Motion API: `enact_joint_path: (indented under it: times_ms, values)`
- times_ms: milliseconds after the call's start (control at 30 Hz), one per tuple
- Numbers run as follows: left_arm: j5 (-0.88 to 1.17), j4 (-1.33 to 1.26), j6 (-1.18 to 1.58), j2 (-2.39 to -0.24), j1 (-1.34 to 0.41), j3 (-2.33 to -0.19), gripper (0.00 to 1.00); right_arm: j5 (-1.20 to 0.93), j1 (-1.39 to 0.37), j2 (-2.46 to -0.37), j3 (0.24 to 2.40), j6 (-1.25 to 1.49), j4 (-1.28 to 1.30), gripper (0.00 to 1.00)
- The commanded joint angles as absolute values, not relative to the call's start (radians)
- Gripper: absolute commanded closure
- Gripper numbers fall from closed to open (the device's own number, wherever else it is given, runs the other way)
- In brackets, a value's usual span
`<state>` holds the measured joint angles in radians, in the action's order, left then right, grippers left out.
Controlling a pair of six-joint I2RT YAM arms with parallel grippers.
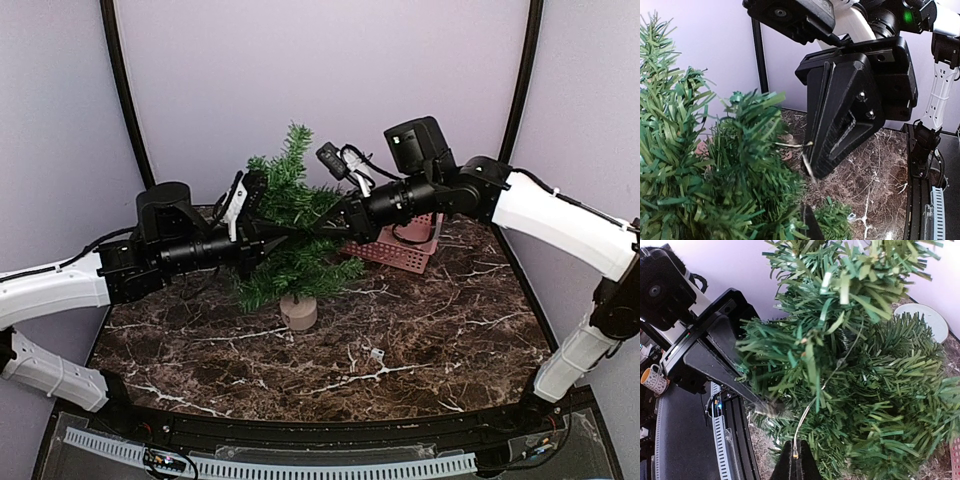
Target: Decorate the small christmas tree
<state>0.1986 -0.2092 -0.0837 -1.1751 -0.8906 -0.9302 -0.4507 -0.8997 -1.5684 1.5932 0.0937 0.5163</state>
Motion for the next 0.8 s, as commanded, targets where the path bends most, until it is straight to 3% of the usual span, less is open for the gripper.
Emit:
enact_joint_path:
  times_ms: [0,767]
  values:
    - [0.149,-0.181,-0.092,-1.194,-0.896,-0.975,1.00,-0.458,-0.913,-1.582,1.597,0.103,0.481,1.00]
    - [0.040,-0.113,-0.065,-1.216,-0.896,-0.993,0.98,-0.471,-0.914,-1.592,1.556,0.122,0.444,0.98]
